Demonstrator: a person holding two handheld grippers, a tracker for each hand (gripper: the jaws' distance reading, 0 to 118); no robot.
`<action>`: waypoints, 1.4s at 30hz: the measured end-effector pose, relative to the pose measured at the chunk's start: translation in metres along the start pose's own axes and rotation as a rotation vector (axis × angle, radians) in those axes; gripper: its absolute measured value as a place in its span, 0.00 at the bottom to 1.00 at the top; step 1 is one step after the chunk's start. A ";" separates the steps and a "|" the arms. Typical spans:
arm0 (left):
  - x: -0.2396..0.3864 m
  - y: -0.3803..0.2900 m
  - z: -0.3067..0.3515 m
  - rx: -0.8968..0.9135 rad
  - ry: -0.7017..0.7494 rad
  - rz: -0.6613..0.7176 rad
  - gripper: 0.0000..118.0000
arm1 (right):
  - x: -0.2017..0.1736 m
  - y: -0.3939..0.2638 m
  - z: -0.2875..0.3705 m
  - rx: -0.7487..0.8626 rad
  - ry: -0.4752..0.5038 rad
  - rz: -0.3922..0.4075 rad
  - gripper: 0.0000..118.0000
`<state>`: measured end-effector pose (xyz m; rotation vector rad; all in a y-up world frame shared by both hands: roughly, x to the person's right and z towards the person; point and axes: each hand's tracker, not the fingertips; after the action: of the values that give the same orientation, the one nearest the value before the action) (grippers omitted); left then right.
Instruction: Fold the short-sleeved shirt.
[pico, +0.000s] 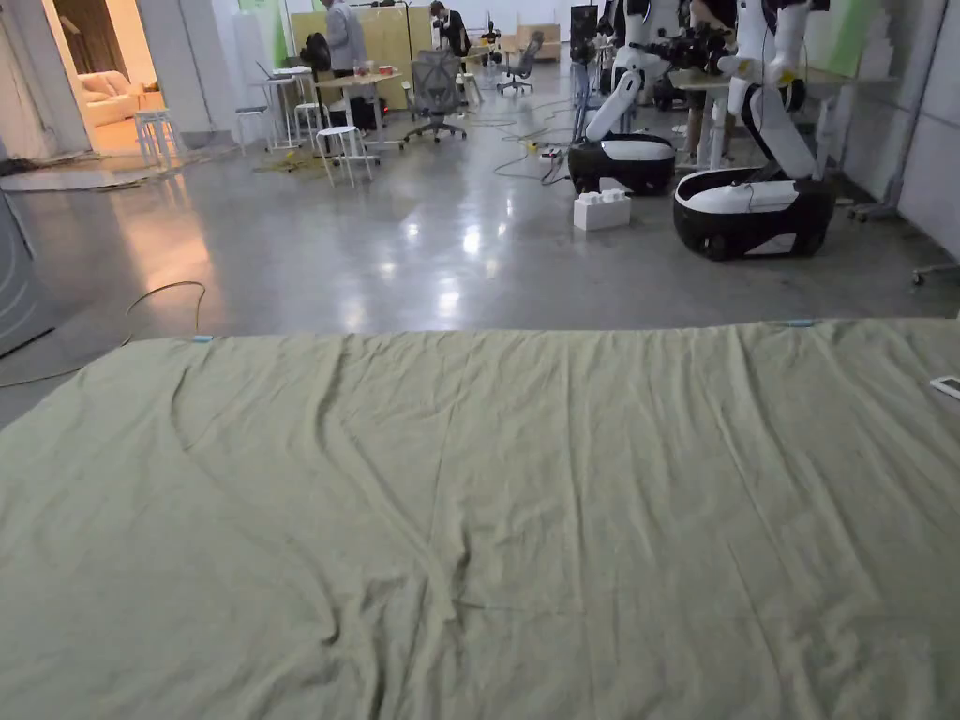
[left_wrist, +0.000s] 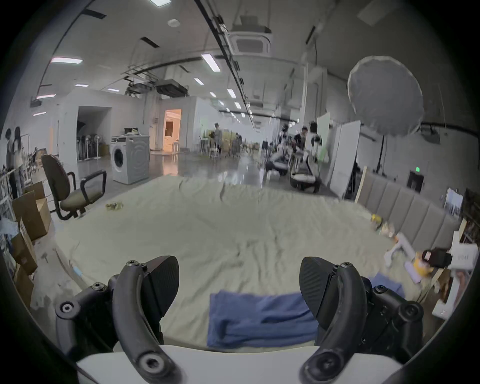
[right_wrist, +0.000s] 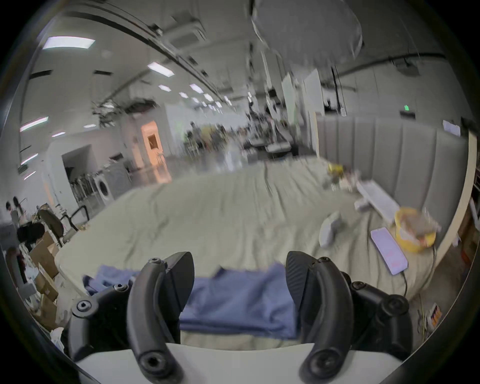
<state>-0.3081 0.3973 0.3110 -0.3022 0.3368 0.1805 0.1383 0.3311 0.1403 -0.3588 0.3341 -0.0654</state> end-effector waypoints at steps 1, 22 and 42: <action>0.007 0.003 0.013 0.073 -0.028 -0.021 0.81 | -0.011 0.007 0.008 0.056 0.011 0.022 0.65; 0.061 -0.001 0.046 0.188 -0.159 -0.240 0.00 | -0.075 0.031 0.033 0.161 0.057 0.127 0.00; -0.119 -0.036 -0.132 -0.417 -0.364 0.316 0.70 | -0.061 -0.012 0.016 -0.042 0.091 -0.006 0.00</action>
<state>-0.4494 0.3063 0.2429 -0.6178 -0.0217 0.6127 0.0858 0.3327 0.1773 -0.3988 0.4246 -0.0810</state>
